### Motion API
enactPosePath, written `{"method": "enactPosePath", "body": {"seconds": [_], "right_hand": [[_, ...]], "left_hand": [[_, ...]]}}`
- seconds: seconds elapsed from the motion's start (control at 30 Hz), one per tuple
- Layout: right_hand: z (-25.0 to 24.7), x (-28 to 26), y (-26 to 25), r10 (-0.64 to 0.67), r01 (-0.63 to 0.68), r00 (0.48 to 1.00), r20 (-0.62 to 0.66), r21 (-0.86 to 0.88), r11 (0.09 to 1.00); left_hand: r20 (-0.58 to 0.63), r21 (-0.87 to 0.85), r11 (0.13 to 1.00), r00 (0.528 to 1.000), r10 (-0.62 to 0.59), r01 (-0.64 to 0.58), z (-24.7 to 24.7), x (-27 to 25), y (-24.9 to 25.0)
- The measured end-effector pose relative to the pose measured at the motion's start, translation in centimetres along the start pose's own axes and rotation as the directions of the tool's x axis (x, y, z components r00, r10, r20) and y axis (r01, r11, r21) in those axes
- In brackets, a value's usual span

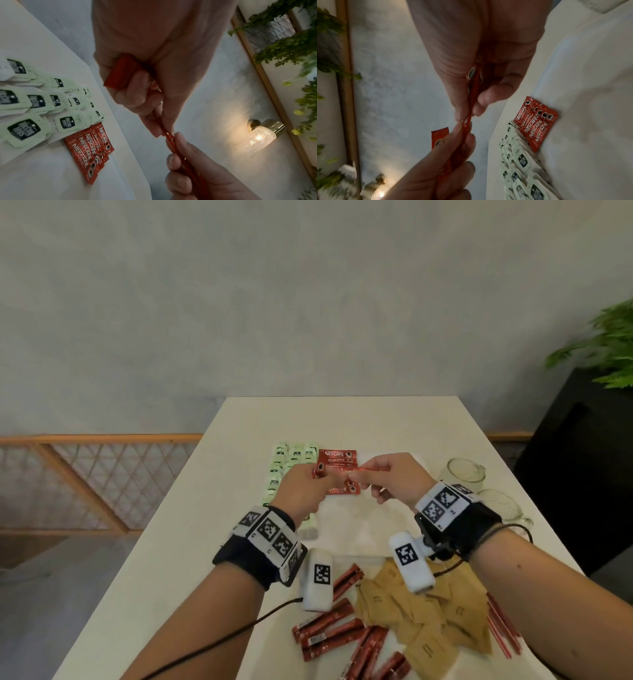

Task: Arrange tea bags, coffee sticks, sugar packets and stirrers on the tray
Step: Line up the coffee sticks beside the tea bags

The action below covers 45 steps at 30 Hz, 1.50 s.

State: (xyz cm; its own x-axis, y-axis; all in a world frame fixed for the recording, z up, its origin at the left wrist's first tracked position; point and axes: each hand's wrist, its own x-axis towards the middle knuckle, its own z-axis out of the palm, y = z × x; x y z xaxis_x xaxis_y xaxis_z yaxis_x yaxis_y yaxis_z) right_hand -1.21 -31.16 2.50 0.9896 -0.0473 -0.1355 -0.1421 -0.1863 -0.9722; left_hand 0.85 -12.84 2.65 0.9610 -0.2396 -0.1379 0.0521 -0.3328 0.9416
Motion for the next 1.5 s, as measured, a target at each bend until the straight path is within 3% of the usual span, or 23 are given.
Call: {"method": "enactPosePath", "body": {"seconds": [0.17,0.33,0.43,0.57,0.7,0.97,1.17,1.3,1.5], "right_hand": [[0.1,0.4,0.5,0.067,-0.061,0.995,-0.078,0.085,0.995],[0.5,1.0,1.2,0.138,-0.138,0.99,0.005,0.126,0.982],[0.9,1.4,2.7,0.191,-0.186,0.981,-0.043,0.091,0.978],[1.2,2.4,6.0,0.333,-0.349,0.929,-0.16,-0.084,0.933],[2.2,3.6,7.7,0.437,-0.484,0.857,-0.273,-0.136,0.864],[2.8,6.7,8.1,0.438,-0.518,0.814,-0.382,-0.133,0.845],[3.3,7.9,8.7,0.411,-0.52,0.799,-0.438,-0.162,0.838],[3.4,8.0,9.0,0.38,-0.506,0.809,-0.449,-0.204,0.838],[3.3,7.9,9.0,0.331,-0.482,0.834,-0.442,-0.292,0.826]], "left_hand": [[-0.009,0.053,0.999,1.0,-0.003,0.004,-1.7,1.1,-0.5],[0.061,0.084,0.995,0.996,-0.062,0.057,-3.7,1.8,-1.3],[0.072,0.169,0.979,0.989,-0.129,0.115,-4.8,2.2,-1.5],[0.028,-0.038,0.967,0.967,-0.252,0.253,-5.9,3.4,-2.4],[0.019,-0.083,0.968,0.972,-0.235,0.235,-7.0,4.2,-4.1],[0.17,-0.114,0.984,0.979,-0.115,0.135,-8.5,4.4,-5.4],[0.141,-0.137,0.954,0.958,-0.248,0.267,-8.9,6.2,-5.6],[0.131,-0.168,0.943,0.955,-0.267,0.287,-8.2,6.6,-5.4],[0.17,-0.171,0.97,0.975,-0.144,0.173,-7.7,5.8,-6.2]]}}
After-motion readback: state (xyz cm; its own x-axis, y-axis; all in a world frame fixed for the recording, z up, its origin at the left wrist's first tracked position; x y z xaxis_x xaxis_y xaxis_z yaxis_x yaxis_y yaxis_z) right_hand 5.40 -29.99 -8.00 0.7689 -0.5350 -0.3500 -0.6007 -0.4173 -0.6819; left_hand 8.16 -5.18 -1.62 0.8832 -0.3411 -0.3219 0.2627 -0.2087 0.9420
